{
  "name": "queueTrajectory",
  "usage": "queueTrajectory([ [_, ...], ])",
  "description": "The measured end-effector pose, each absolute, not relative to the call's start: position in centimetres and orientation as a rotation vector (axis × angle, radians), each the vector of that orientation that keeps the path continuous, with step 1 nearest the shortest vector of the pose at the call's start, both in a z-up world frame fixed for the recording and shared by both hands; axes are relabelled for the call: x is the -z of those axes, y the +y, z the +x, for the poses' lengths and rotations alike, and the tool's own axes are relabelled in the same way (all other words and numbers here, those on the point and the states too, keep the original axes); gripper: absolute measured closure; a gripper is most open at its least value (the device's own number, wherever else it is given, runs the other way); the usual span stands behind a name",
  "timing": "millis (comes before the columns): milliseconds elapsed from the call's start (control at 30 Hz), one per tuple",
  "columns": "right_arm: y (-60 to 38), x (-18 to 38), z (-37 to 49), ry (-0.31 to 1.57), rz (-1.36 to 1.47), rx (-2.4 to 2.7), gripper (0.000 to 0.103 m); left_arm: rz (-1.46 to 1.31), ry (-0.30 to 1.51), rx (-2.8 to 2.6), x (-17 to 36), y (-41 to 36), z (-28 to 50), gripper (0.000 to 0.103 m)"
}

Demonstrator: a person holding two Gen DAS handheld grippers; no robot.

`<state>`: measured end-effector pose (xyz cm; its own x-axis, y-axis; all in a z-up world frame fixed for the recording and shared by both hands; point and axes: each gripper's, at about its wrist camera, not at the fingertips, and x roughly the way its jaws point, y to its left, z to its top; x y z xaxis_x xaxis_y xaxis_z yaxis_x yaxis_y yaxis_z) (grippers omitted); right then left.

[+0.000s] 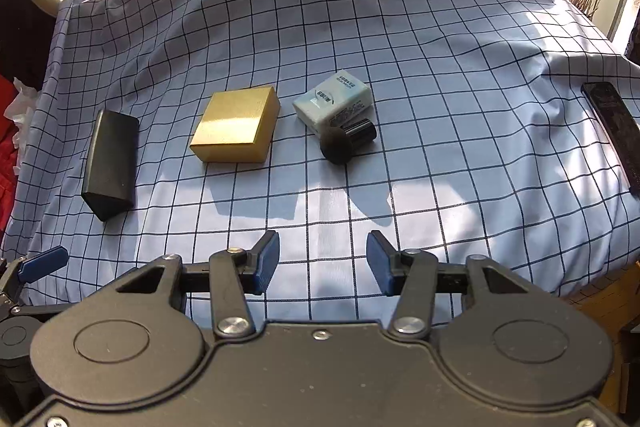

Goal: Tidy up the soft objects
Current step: 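Move both tools back over the bed toward the white tissue packet, then grasp the black round-headed brush with the right tool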

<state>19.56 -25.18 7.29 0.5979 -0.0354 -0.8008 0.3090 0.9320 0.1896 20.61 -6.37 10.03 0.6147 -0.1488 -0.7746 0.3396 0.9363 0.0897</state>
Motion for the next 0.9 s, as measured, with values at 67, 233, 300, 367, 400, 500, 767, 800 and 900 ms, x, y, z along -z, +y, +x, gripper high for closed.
queueTrajectory([
  [67,-26.1,-7.6,20.8,0.907,0.347,0.222,0.053,0.234,0.849,0.286,-10.2,-6.8,22.0,0.006],
  [233,-28.1,-8.0,24.0,0.890,0.375,0.282,0.053,0.234,0.826,0.295,-10.2,-7.8,25.4,0.006],
  [300,-28.6,-7.8,25.4,0.889,0.362,0.302,0.053,0.237,0.832,0.302,-9.9,-8.2,26.6,0.006],
  [367,-29.1,-7.2,26.7,0.896,0.366,0.327,0.053,0.239,0.845,0.308,-9.3,-8.6,27.6,0.006],
  [400,-29.2,-6.9,27.2,0.900,0.373,0.332,0.053,0.238,0.850,0.313,-8.9,-8.7,27.8,0.006],
  [500,-29.7,-5.7,28.7,0.916,0.417,0.323,0.053,0.237,0.880,0.309,-7.4,-8.6,28.4,0.006],
  [767,-30.4,-2.4,30.5,0.957,0.531,0.328,0.053,0.224,0.919,0.307,-6.2,-8.5,29.0,0.006],
  [800,-30.5,-2.2,30.8,0.962,0.537,0.334,0.053,0.218,0.919,0.313,-6.3,-8.5,29.0,0.006],
  [900,-30.6,-1.7,31.1,0.957,0.547,0.340,0.053,0.212,0.913,0.323,-6.6,-8.6,29.0,0.006],
])
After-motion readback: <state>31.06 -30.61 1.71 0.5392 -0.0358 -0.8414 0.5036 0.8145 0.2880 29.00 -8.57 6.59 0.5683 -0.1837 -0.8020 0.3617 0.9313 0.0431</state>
